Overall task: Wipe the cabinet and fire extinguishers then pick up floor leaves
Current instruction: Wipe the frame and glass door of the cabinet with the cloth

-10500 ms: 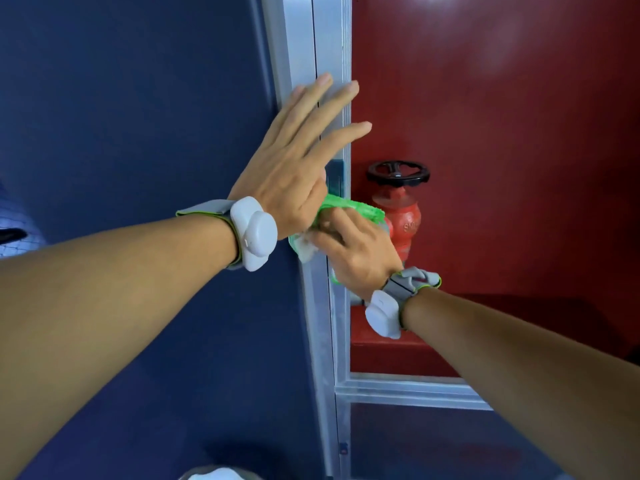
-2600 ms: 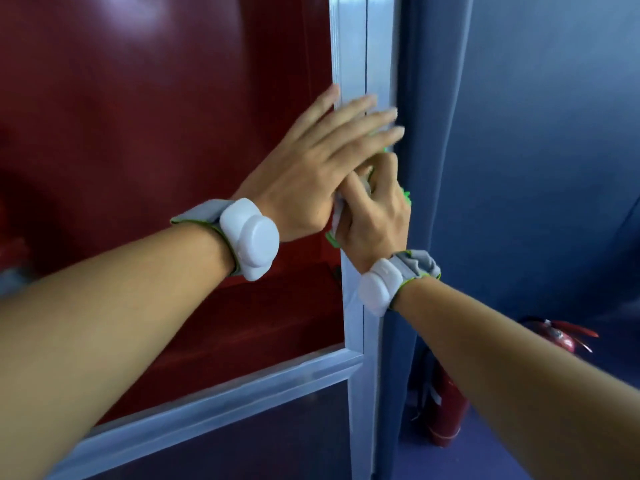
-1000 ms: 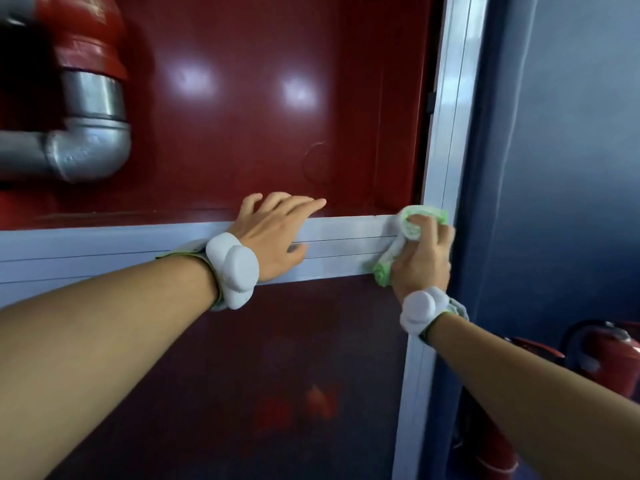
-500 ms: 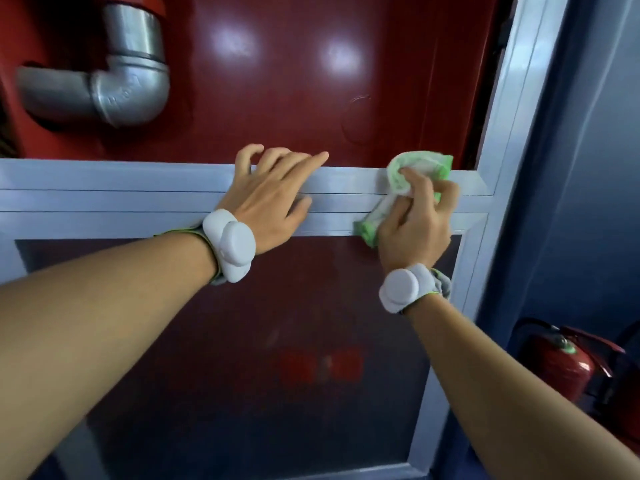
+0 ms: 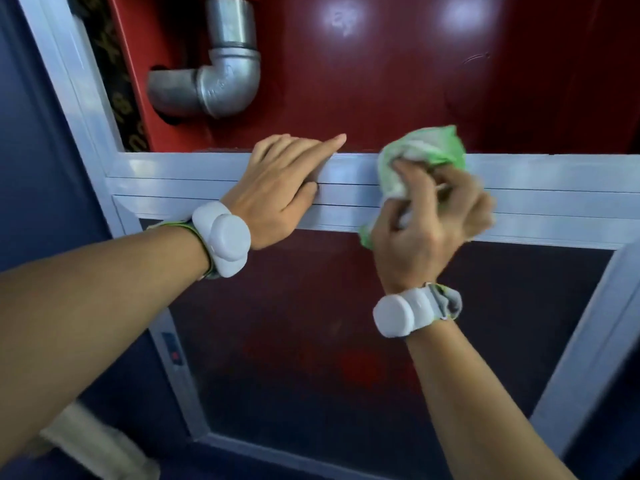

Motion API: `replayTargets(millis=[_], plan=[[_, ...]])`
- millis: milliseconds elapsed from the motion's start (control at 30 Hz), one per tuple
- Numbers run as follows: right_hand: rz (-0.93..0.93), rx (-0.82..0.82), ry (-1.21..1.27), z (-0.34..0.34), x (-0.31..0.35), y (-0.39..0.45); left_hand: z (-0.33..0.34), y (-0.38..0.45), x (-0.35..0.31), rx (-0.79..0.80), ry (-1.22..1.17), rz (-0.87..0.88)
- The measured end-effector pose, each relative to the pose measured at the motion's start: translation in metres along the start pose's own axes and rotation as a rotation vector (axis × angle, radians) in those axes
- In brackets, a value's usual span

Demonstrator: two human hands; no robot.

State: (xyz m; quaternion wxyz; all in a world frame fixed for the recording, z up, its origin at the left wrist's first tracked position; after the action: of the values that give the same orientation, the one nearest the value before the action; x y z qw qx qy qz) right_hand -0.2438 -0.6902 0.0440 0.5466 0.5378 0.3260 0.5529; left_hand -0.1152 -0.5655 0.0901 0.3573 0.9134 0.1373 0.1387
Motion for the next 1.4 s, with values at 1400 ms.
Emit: replayTargets(millis=[1400], plan=[[-0.474, 0.177, 0.099, 0.126, 0.187, -0.099, -0.005, -0.121, 0.173, -0.393, 0.157, -0.033]])
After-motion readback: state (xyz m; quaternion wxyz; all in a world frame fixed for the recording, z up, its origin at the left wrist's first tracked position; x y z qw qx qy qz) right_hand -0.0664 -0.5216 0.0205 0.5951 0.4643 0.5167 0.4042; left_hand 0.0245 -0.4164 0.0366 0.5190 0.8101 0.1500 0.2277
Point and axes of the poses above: each hand's wrist, its own y-axis towards the middle knuckle, its own z-axis out of the palm, x = y × z, the point moved 5 cm from there along y, towards the middle knuckle, and after that the axes turned 3 degrees about -z, right-handed, at the moved point
